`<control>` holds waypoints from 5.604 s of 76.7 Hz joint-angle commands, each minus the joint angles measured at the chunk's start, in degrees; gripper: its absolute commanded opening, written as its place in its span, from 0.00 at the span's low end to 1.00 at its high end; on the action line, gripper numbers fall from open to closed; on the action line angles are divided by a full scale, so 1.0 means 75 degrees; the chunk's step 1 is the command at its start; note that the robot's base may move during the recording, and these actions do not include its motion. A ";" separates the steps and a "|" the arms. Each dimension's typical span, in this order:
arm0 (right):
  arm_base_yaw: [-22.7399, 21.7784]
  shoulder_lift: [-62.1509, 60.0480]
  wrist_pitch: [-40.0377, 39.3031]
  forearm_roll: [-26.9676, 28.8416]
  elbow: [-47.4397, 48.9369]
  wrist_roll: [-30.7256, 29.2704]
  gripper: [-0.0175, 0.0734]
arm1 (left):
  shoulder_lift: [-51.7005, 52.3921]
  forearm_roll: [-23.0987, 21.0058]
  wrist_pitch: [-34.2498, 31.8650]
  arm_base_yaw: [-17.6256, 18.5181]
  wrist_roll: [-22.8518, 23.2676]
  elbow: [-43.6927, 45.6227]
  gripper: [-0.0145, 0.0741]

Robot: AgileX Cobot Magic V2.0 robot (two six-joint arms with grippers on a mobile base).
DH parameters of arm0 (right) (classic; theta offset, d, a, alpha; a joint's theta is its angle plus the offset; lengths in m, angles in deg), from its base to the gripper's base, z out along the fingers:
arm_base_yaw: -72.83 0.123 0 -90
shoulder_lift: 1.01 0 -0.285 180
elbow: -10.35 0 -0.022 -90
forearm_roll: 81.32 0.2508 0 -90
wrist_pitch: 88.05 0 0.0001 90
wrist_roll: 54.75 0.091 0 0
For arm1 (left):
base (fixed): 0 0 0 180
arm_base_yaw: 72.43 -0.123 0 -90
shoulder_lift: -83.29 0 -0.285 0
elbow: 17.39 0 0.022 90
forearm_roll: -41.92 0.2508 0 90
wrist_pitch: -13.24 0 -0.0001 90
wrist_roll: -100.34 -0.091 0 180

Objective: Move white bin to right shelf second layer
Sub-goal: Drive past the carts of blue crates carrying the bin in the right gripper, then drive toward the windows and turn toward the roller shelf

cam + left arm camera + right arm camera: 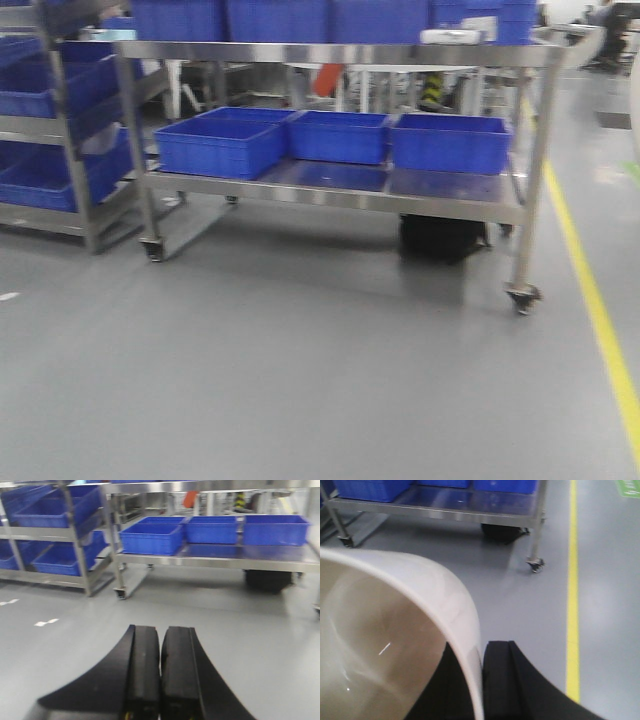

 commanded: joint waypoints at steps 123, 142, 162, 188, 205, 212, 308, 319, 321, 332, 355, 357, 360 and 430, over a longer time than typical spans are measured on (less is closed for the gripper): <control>0.0009 0.0009 -0.0761 -0.0023 0.0246 0.0023 0.25 | 0.0121 0.0000 -0.0655 0.0009 0.0040 -0.0281 0.26; 0.0009 0.0009 -0.0761 -0.0023 0.0246 0.0023 0.25 | 0.0121 0.0000 -0.0655 0.0009 0.0040 -0.0281 0.26; 0.0009 0.0009 -0.0761 -0.0023 0.0246 0.0023 0.25 | 0.0121 0.0000 -0.0655 0.0009 0.0040 -0.0281 0.26; 0.0009 0.0009 -0.0752 -0.0023 0.0246 0.0023 0.25 | 0.0121 0.0000 -0.0655 0.0009 0.0040 -0.0281 0.26; 0.0009 0.0009 -0.0752 -0.0023 0.0246 0.0023 0.25 | 0.0121 0.0000 -0.0655 0.0009 0.0040 -0.0281 0.26; 0.0009 0.0009 -0.0752 -0.0023 0.0246 0.0023 0.25 | 0.0121 0.0000 -0.0655 0.0009 0.0040 -0.0281 0.26; 0.0009 0.0009 -0.0710 -0.0023 0.0246 0.0023 0.25 | 0.0121 0.0000 -0.0655 0.0009 0.0040 -0.0281 0.26; 0.0009 0.0009 -0.0710 -0.0023 0.0246 0.0023 0.25 | 0.0121 0.0000 -0.0655 0.0009 0.0040 -0.0281 0.26; 0.0009 0.0009 -0.0710 -0.0023 0.0246 0.0023 0.25 | 0.0121 0.0000 -0.0655 0.0009 0.0040 -0.0281 0.26; 0.0009 0.0009 -0.0710 -0.0023 0.0246 0.0023 0.25 | 0.0121 0.0000 -0.0655 0.0009 0.0040 -0.0281 0.26; 0.0009 0.0009 -0.0710 -0.0023 0.0246 0.0023 0.25 | 0.0121 0.0000 -0.0655 0.0009 0.0040 -0.0281 0.26; 0.0009 0.0009 -0.0710 -0.0023 0.0246 0.0023 0.25 | 0.0121 0.0000 -0.0655 0.0009 0.0040 -0.0281 0.26; 0.0009 0.0009 -0.0710 -0.0023 0.0246 0.0023 0.25 | 0.0121 0.0000 -0.0655 0.0009 0.0040 -0.0281 0.26; 0.0009 0.0009 -0.0710 -0.0023 0.0246 0.0023 0.25 | 0.0121 0.0000 -0.0655 0.0009 0.0040 -0.0281 0.26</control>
